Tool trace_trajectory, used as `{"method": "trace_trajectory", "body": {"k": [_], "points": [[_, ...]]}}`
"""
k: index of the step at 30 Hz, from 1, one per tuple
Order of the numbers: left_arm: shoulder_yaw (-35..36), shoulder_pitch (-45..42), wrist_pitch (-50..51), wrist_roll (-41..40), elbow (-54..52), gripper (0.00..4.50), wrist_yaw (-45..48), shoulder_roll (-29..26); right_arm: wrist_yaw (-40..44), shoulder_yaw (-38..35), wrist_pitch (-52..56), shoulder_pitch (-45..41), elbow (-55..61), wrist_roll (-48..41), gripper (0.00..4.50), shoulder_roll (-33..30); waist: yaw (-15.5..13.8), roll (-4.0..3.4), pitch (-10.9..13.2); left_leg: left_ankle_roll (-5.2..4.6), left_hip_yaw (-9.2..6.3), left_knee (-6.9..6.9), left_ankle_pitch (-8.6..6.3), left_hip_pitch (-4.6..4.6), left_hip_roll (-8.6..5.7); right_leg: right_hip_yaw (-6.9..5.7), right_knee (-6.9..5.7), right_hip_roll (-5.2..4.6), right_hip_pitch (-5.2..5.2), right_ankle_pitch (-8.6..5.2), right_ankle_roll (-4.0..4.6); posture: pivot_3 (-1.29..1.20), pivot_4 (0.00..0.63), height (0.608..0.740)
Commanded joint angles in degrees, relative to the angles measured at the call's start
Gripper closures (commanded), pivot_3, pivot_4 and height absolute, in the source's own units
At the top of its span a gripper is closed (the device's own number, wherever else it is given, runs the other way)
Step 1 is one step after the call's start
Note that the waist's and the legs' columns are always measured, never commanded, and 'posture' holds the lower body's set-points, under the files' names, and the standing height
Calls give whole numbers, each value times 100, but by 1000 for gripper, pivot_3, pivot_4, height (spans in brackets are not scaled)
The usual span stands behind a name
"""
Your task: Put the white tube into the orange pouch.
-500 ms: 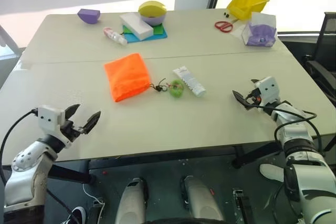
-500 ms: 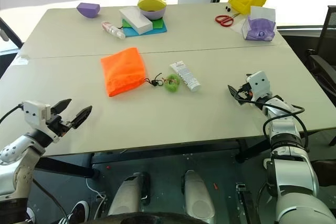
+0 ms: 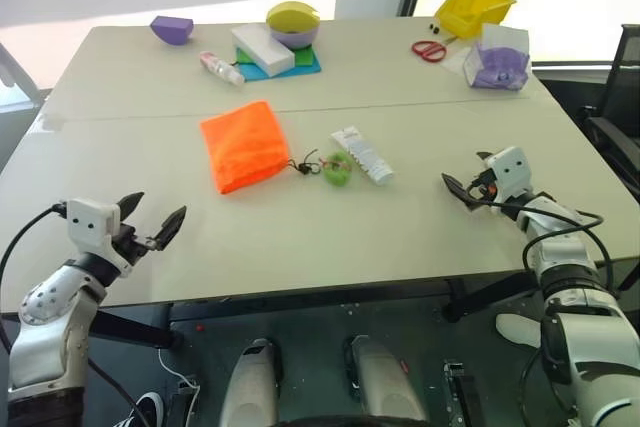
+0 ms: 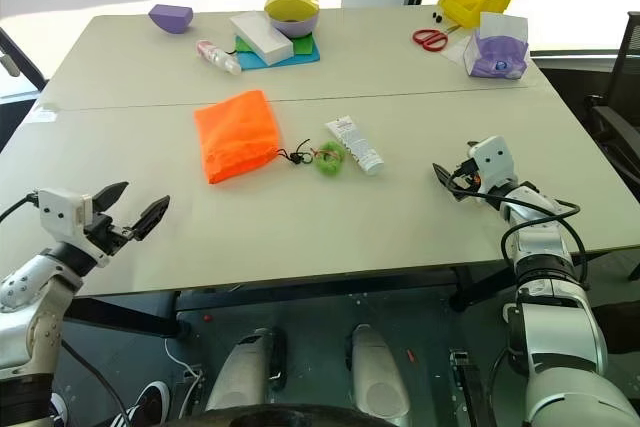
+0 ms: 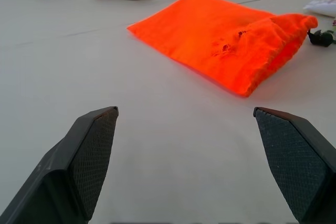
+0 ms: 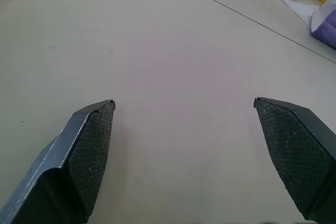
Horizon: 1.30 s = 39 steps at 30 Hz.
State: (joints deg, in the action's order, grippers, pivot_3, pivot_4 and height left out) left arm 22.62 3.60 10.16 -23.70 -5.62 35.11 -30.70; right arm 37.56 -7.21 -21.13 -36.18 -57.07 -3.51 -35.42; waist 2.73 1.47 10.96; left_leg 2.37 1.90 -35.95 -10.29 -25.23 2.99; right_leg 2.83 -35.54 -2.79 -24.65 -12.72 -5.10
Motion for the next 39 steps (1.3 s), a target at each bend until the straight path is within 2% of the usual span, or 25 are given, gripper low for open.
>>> {"method": "trace_trajectory", "body": {"k": [1,4,9,12,15,17,21,23,31,39], "points": [[-92,-104,-107,111,-27,73,-2,-44,-11,-100,-109,-7,153,-59,88,-90,0,0,0,0,0,0,0,0,0,0,0,0,0,0,0,0,150,740],[-217,-244,-138,101,-43,73,0,0,16,-105,-119,-54,130,-76,88,-80,0,0,0,0,0,0,0,0,0,0,-1,0,0,0,0,0,150,740],[-451,-740,-193,194,-74,73,-287,266,950,-225,108,17,564,-604,88,-25,-19,0,0,-1,0,-5,0,0,-1,0,-2,1,5,0,0,0,150,740],[-825,-722,-243,408,-329,73,-214,311,1357,-106,164,399,1420,-759,88,-9,-20,0,0,-2,-1,-2,0,0,-1,0,-1,2,6,0,-4,0,150,740],[-1428,-824,-638,1121,-369,73,-131,144,1562,125,642,843,2863,-927,88,90,-22,-1,0,-4,-2,6,-2,1,0,-1,-2,6,4,-3,-10,0,150,740],[-1608,-1000,-773,1444,-262,73,-283,130,1579,240,903,1063,3585,-951,88,118,-29,-2,0,-4,-2,5,-2,1,1,0,-15,7,-4,-3,-10,0,150,740],[-2327,-1634,-1028,2614,225,73,-848,226,1332,608,1496,1540,5170,-890,88,350,-40,-1,-1,-2,-6,-12,-2,13,1,0,-47,8,-6,0,-4,0,150,740],[-2473,-1729,-1014,2791,385,73,-976,310,1162,701,1689,1675,5545,-838,88,450,-35,-1,-1,1,-5,-11,-4,22,-1,0,-45,4,2,1,-2,0,150,740],[-2661,-1892,-1084,3939,604,73,-1912,296,805,816,2062,2069,6094,-838,88,626,-40,-1,-1,-1,-1,3,-3,21,0,0,-35,-1,0,-1,-4,0,150,740],[-2438,-1854,-977,4043,733,73,-2061,199,686,894,2053,2039,6059,-777,88,694,-33,-1,-1,0,1,4,-4,19,-1,0,-32,-2,-1,-2,-6,0,150,740]]}}
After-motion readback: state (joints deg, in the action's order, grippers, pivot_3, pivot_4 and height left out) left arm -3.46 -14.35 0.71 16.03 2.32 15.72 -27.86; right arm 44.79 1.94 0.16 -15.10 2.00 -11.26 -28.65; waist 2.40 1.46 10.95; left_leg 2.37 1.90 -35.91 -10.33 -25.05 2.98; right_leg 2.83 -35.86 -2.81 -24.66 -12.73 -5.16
